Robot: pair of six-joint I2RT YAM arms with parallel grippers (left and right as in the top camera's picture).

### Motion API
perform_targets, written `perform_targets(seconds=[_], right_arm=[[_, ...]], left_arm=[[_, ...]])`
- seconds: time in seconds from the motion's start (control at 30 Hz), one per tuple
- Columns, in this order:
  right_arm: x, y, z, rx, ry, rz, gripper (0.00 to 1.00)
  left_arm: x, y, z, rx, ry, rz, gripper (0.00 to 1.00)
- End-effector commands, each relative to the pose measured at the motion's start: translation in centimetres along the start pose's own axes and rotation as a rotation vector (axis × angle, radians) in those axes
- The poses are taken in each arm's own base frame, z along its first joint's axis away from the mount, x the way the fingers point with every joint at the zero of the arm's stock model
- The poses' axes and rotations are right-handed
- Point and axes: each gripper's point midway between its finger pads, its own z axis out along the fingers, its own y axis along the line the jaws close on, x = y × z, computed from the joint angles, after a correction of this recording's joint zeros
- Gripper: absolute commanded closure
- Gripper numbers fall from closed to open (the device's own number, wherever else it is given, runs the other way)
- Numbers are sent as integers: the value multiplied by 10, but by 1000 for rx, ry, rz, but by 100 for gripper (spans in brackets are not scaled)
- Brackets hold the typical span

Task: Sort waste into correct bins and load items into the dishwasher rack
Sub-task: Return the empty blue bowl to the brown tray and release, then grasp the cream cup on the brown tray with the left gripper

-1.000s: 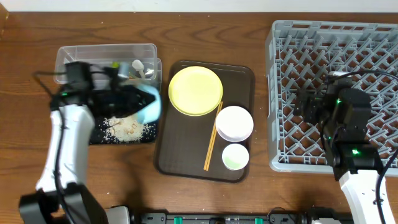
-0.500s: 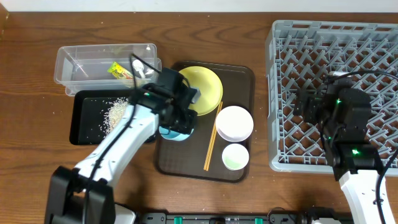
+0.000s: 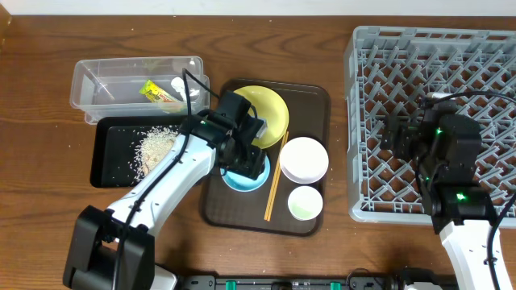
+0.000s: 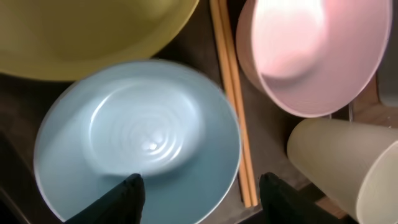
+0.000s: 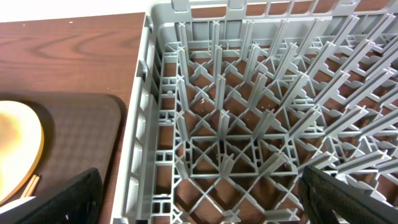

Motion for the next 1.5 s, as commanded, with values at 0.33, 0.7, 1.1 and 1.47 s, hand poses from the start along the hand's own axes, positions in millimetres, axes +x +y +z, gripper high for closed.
perform_targets(seconds=[0.33, 0.7, 1.1, 1.47], right_arm=[[-7, 5, -3, -15, -12, -16, 1], [-2, 5, 0, -13, 12, -16, 1], [-1, 6, 0, -15, 16, -17, 1], [0, 5, 0, -14, 16, -17, 1]], left_arm=[[-7, -43, -13, 27, -28, 172, 37], [23, -86, 7, 55, 43, 315, 36], [37, -78, 37, 48, 140, 293, 41], [42, -76, 53, 58, 189, 278, 89]])
